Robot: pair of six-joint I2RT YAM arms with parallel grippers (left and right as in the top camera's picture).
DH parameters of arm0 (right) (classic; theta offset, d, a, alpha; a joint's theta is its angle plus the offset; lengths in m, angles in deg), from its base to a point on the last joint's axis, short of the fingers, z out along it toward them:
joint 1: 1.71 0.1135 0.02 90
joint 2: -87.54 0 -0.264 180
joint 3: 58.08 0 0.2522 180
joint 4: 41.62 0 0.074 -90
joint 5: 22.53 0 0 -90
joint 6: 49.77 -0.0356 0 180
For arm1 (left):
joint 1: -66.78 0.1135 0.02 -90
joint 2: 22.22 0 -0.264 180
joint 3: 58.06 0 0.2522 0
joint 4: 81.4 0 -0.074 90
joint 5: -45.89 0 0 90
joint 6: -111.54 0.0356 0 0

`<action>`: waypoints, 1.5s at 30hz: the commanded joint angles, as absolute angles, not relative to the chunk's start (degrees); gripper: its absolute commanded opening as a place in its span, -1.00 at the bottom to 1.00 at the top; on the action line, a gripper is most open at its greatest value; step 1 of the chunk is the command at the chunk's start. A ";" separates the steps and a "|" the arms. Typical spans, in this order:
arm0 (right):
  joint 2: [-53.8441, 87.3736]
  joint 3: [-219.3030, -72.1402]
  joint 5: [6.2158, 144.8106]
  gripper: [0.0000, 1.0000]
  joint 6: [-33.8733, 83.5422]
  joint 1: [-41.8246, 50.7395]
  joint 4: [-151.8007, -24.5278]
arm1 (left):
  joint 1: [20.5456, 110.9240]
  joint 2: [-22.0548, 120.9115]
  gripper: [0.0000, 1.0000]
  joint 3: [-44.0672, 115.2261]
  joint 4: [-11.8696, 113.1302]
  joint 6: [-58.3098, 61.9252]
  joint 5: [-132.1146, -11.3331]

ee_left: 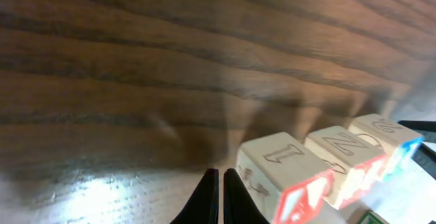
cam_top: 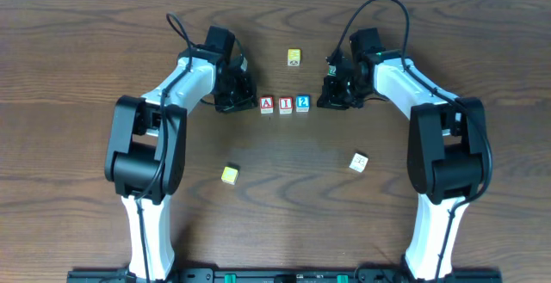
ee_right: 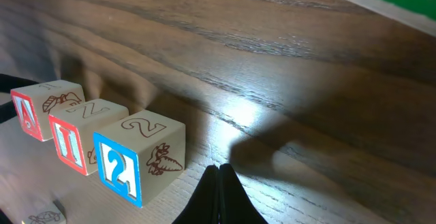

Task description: Spell out Ai2

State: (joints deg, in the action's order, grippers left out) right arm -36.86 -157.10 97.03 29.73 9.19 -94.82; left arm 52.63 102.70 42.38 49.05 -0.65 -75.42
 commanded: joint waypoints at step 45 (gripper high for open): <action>-39.13 -156.79 96.38 -0.98 27.33 14.22 -91.54 | 49.88 104.91 -0.88 41.70 50.44 -1.63 -75.66</action>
State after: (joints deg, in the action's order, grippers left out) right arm -37.87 -157.10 96.97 28.24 13.17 -91.72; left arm 50.21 103.38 42.38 50.47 -1.20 -76.05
